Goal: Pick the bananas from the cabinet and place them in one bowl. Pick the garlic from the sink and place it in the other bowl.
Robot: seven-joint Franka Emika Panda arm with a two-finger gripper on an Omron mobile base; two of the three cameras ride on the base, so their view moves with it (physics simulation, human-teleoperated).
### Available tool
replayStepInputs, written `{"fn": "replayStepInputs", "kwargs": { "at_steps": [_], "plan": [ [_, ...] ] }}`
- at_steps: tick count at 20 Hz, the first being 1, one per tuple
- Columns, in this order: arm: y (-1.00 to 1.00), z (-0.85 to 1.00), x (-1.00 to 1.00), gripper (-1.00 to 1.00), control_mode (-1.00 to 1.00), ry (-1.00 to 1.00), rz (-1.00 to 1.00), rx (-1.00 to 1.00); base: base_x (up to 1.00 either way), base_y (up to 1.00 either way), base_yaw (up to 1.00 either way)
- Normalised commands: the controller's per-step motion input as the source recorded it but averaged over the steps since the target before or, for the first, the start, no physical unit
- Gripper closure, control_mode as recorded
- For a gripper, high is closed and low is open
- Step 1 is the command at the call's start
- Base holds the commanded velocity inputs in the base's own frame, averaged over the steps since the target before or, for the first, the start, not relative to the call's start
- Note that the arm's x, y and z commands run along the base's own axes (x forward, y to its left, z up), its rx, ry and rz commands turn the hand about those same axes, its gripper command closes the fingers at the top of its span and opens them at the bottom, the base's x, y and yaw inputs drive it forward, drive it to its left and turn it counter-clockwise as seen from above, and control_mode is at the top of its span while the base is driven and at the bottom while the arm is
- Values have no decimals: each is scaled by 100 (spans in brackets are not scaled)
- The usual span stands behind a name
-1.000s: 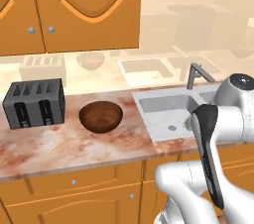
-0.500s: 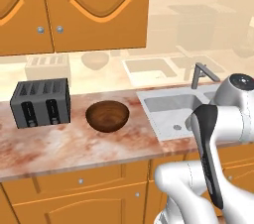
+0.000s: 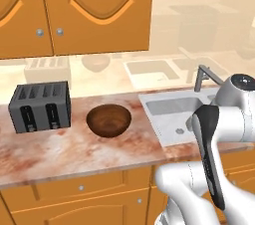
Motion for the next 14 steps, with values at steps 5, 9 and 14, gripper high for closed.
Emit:
{"fn": "replayStepInputs", "kwargs": {
  "at_steps": [5,9,14],
  "plan": [
    [0,0,0,-100,100,0,0,0,36,0,0],
    [0,0,0,-100,100,0,0,0,36,0,0],
    [0,0,0,-100,100,0,0,0,37,0,0]
  ]
}}
